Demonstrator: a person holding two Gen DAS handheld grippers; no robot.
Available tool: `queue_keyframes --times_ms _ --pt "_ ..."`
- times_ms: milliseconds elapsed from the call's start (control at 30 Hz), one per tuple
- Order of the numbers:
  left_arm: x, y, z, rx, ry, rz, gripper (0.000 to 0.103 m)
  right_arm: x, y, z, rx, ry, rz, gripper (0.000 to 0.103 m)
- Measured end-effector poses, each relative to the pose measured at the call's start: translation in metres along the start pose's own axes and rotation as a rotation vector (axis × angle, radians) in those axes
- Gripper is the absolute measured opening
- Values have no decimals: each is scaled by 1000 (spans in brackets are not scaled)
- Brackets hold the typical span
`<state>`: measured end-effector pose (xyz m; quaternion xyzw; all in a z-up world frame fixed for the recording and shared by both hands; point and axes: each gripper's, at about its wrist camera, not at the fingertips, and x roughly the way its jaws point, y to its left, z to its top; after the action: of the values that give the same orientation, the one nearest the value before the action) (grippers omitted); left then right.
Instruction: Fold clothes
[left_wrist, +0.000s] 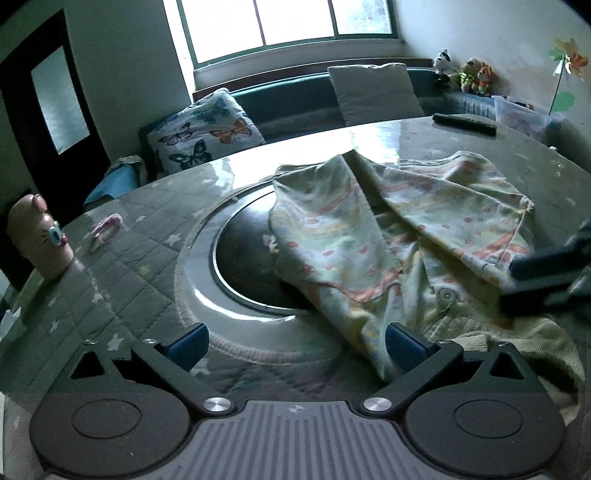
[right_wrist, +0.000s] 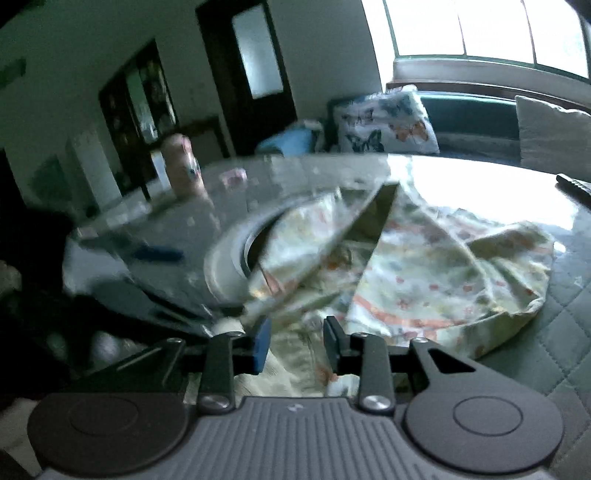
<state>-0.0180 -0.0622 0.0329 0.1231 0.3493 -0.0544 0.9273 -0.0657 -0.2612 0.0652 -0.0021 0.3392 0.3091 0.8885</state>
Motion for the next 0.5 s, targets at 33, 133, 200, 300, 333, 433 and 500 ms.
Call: queue_keyframes --times_ms 33,133,200,300,333,433,500 --pt "0 2 0 -5 3 3 103 7 3 -3 -19 19 -5 31" --pt "-1 6 5 -21 0 4 103 20 17 -12 -100 58 -2 31" --pt "-2 6 9 -24 -9 4 103 25 30 -20 -180 76 2 31" --pt "0 0 18 -15 -28 -12 103 28 41 -30 -244 96 -3 31" --pt "3 -4 20 -4 -31 -18 103 27 43 -33 -263 87 -10 31" --pt "10 -16 18 43 -23 -24 103 24 41 -32 -249 94 2 31" --pt "17 -21 13 72 -4 -15 103 20 35 -28 -231 94 8 31"
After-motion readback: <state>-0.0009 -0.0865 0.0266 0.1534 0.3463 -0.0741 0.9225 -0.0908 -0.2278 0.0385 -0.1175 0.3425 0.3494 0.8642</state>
